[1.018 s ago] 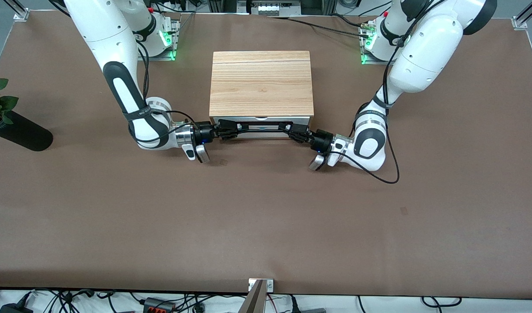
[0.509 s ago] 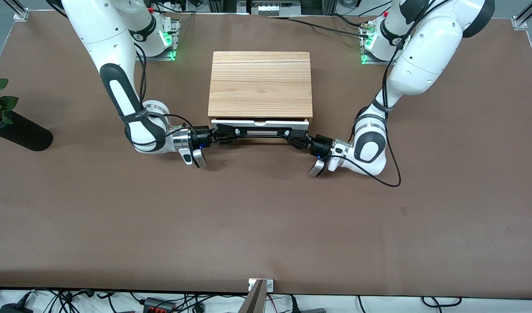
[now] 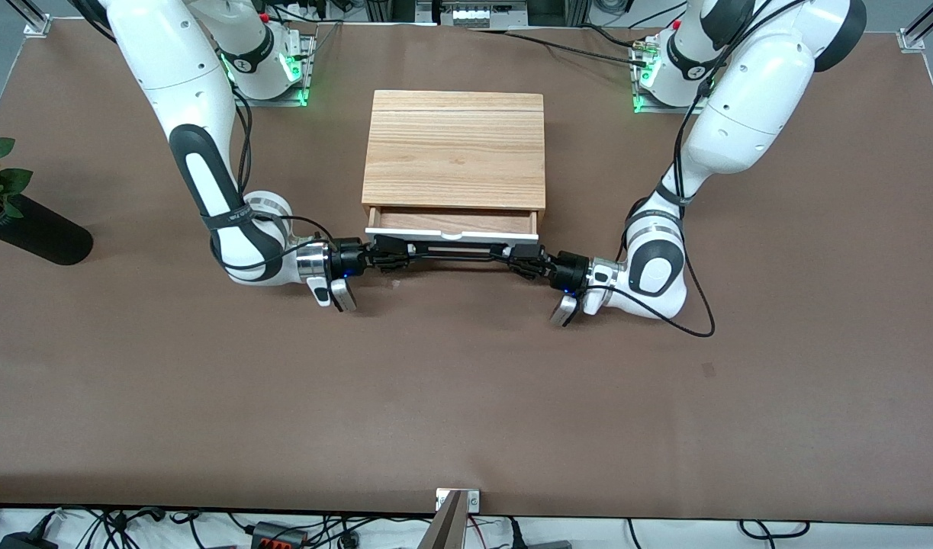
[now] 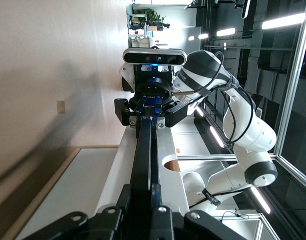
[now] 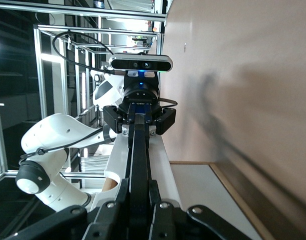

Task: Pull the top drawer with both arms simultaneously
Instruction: 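Open both grippers and release the black drawer handle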

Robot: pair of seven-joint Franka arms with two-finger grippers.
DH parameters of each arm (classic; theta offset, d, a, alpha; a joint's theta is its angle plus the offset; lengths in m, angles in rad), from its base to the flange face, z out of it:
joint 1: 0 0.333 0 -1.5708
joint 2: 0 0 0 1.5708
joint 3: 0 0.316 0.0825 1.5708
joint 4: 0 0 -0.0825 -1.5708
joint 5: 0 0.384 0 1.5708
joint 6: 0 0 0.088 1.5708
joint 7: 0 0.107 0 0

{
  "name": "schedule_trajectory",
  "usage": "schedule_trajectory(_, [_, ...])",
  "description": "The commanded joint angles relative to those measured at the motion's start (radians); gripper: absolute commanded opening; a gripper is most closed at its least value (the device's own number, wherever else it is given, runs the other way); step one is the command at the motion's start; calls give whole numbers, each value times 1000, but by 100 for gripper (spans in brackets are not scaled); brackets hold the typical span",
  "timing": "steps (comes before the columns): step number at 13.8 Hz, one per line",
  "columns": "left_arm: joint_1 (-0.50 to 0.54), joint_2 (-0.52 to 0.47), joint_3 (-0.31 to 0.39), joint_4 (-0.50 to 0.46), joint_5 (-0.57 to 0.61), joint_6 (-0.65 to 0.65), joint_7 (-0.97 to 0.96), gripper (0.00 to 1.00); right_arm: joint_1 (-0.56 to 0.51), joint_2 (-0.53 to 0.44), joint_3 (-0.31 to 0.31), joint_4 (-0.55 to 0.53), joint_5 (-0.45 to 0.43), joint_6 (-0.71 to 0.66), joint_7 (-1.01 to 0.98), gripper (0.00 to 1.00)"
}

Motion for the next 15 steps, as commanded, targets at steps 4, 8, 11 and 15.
schedule_trajectory(4, [8,18,3,56,-23,1,4,18,10,28,-15,105,-40,108,91,0])
schedule_trajectory(8, [8,18,2,57,-24,1,0,34,35,28,-13,139,-32,150,125,0])
schedule_trajectory(11, [8,18,3,71,-21,4,2,100,37,30,-13,162,-35,153,145,0])
schedule_trajectory(15, [10,25,20,125,-23,4,-3,100,41,60,-15,229,-41,185,174,2])
